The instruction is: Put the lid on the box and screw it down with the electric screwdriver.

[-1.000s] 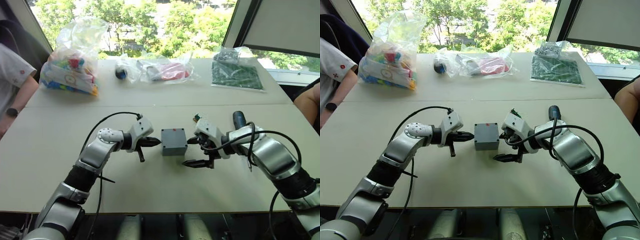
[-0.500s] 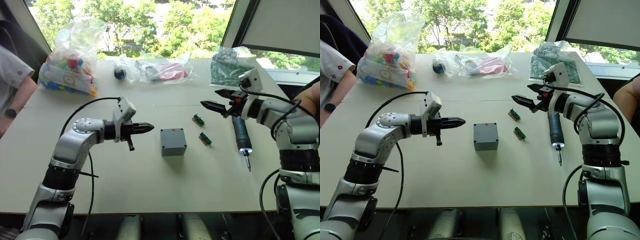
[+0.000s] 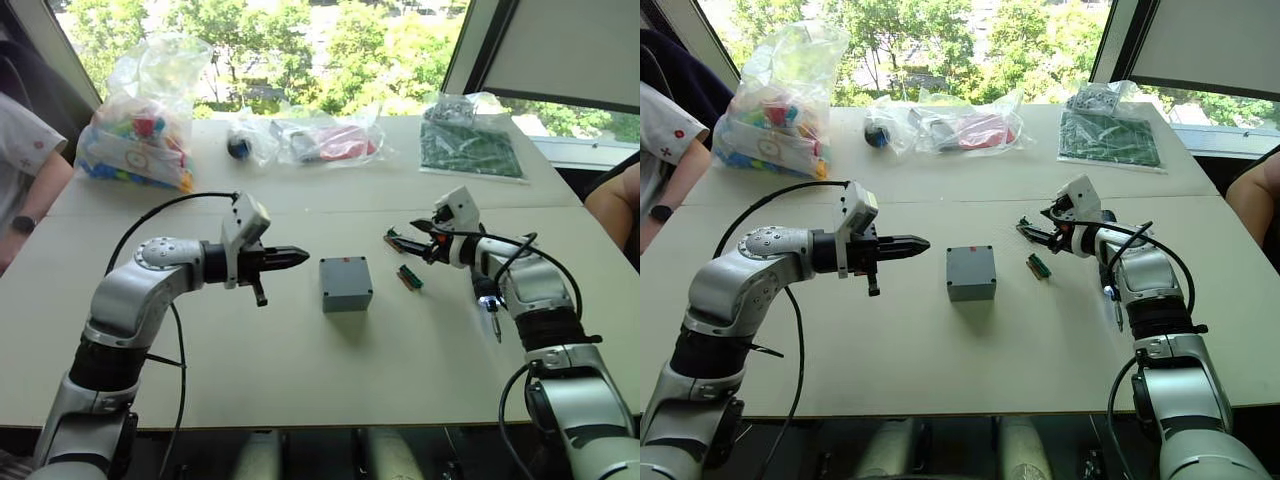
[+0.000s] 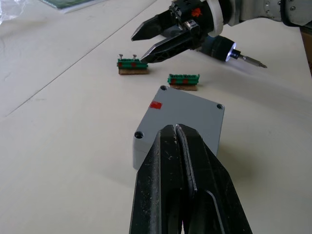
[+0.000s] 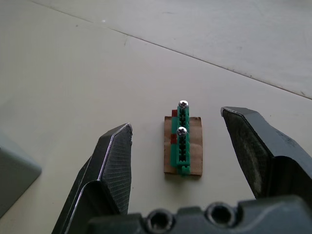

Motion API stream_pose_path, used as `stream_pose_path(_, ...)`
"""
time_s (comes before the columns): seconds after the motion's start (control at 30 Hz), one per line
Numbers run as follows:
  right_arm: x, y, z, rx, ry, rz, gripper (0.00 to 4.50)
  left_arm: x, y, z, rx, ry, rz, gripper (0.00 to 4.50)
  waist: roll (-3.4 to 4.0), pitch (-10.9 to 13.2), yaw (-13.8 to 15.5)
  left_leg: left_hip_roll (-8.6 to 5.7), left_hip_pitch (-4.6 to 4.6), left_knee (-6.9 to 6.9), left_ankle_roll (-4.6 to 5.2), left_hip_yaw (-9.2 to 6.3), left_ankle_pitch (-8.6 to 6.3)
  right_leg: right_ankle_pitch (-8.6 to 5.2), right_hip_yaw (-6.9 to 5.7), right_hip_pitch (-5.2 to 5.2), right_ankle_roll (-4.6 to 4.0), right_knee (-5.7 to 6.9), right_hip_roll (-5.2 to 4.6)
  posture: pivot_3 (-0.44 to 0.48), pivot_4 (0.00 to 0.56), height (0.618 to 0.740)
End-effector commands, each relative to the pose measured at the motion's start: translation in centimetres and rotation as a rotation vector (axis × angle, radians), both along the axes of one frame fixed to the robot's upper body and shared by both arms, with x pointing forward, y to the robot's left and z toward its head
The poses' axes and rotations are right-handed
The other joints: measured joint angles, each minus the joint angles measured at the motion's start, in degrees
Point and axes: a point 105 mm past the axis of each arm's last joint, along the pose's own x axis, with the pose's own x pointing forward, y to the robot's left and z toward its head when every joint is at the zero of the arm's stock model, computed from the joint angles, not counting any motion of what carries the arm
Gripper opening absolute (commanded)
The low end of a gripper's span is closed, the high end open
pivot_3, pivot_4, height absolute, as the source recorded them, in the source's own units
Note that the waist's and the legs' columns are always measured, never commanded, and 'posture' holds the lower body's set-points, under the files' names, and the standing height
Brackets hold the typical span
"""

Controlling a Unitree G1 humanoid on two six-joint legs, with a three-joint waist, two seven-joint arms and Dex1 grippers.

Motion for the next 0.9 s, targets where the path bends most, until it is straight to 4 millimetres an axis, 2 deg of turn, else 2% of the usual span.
stream_pose_path(0.03, 0.2, 0.3, 0.8, 0.016, -0.035, 0.006, 3.27, -0.4, -0.3, 1.1, -0.003, -0.048, -0.024, 0.00, 0.00, 0.0, 0.0, 0.00, 0.00, 0.01, 0.00, 0.00, 0.00, 0.00, 0.00, 0.01, 0.00, 0.00, 0.00, 0.000, 0.150, 0.740)
stream_pose_path(0.13, 0.4, 0.2, 0.8, 0.033, -0.035, -0.008, 3.27, -0.4, -0.4, 1.0, -0.003, -0.047, -0.025, 0.00, 0.00, 0.0, 0.0, 0.00, 0.00, 0.00, -0.01, 0.01, 0.00, 0.00, 0.01, 0.01, 0.00, -0.01, 0.00, 0.000, 0.150, 0.740)
stream_pose_path(0.27, 0.6, 0.2, 0.7, 0.036, -0.035, -0.015, 2.23, -0.4, -0.4, 0.8, 0.000, -0.044, -0.028, 0.00, 0.00, 0.0, 0.1, 0.00, -0.01, 0.00, -0.01, 0.01, 0.00, 0.00, 0.02, 0.01, 0.00, -0.02, -0.01, 0.000, 0.150, 0.740)
stream_pose_path(0.77, 1.3, 0.5, 0.7, 0.071, -0.040, -0.035, 2.23, -0.6, -0.5, 0.3, 0.015, -0.036, -0.031, 0.00, 0.00, 0.0, 0.0, 0.00, 0.00, 0.00, -0.01, 0.01, 0.00, 0.00, 0.02, 0.01, 0.00, -0.01, 0.00, 0.000, 0.150, 0.740)
stream_pose_path(0.87, 1.5, 0.6, 0.8, 0.078, -0.044, -0.040, 1.61, -0.7, -0.4, 0.1, 0.019, -0.033, -0.032, 0.00, 0.00, 0.0, 0.0, 0.00, 0.00, 0.00, -0.01, 0.01, 0.00, 0.00, 0.03, 0.01, 0.00, -0.01, 0.00, 0.000, 0.150, 0.740)
stream_pose_path(0.9, 1.5, 0.6, 0.8, 0.077, -0.045, -0.039, 1.26, -0.7, -0.4, 0.1, 0.021, -0.032, -0.032, 0.00, 0.00, 0.0, 0.0, 0.00, 0.00, 0.00, -0.01, 0.01, 0.00, 0.00, 0.02, 0.01, 0.00, -0.01, 0.00, 0.000, 0.150, 0.740)
